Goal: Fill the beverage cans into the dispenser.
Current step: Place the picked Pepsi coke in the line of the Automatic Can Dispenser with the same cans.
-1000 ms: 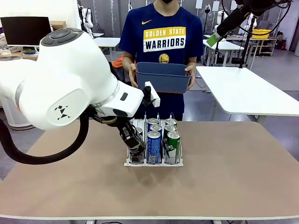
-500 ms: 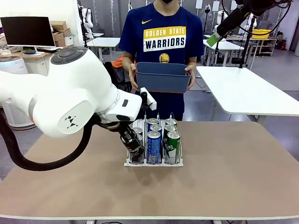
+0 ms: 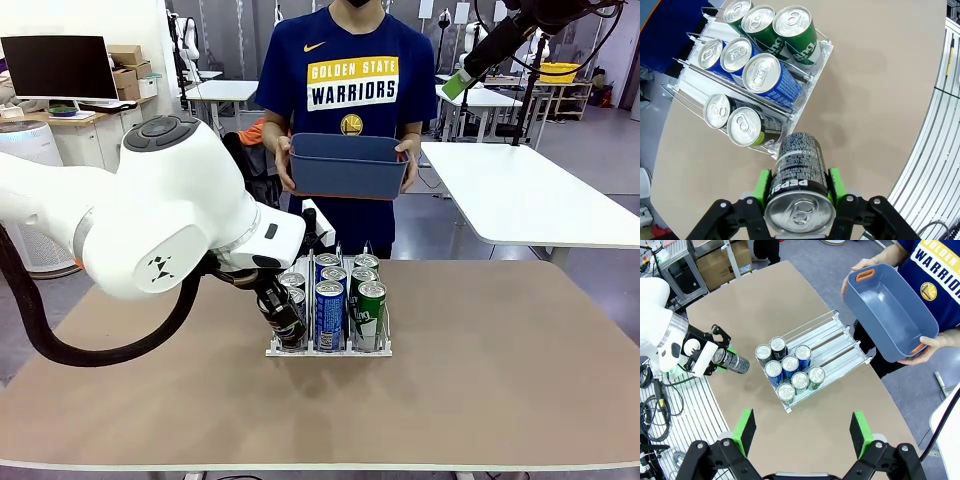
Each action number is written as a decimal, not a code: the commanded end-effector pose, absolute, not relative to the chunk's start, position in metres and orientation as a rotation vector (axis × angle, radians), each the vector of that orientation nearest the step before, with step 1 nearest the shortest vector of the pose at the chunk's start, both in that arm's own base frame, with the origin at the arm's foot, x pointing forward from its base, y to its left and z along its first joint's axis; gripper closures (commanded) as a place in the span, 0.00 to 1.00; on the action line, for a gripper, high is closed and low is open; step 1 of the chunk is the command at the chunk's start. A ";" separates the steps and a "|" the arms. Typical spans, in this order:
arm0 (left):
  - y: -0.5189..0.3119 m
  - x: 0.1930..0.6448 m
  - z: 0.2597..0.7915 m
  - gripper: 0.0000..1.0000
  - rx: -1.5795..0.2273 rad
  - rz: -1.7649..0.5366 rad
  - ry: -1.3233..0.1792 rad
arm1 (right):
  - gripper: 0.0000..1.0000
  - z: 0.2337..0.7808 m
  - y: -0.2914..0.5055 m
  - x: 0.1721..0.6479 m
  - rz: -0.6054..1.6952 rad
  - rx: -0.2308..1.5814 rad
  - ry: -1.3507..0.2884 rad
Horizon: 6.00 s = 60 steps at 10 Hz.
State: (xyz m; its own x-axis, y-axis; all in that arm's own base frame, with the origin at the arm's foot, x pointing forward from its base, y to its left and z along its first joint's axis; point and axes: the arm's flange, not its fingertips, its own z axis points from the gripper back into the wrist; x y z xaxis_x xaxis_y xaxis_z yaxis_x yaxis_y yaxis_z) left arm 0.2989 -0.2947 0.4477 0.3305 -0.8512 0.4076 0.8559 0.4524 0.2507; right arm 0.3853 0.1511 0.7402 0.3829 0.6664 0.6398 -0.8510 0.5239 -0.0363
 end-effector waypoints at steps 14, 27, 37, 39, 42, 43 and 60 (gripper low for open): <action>-0.297 0.336 0.404 0.42 0.014 -1.048 -0.557 | 0.00 0.740 0.151 0.385 0.990 0.330 -0.641; -0.292 0.394 0.393 0.42 0.004 -1.033 -0.610 | 0.00 0.740 0.151 0.385 0.990 0.330 -0.641; -0.302 0.394 0.374 0.42 -0.001 -1.094 -0.468 | 0.00 0.740 0.151 0.385 0.990 0.330 -0.641; -0.304 0.406 0.384 0.42 0.036 -1.128 -0.454 | 0.00 0.740 0.151 0.385 0.990 0.330 -0.641; -0.308 0.421 0.391 0.42 0.046 -1.162 -0.419 | 0.00 0.740 0.151 0.385 0.990 0.330 -0.641; -0.309 0.424 0.392 0.42 0.039 -1.180 -0.398 | 0.00 0.740 0.151 0.385 0.990 0.330 -0.641; -0.303 0.413 0.439 0.00 0.064 -1.114 -0.471 | 0.00 0.740 0.151 0.385 0.990 0.330 -0.641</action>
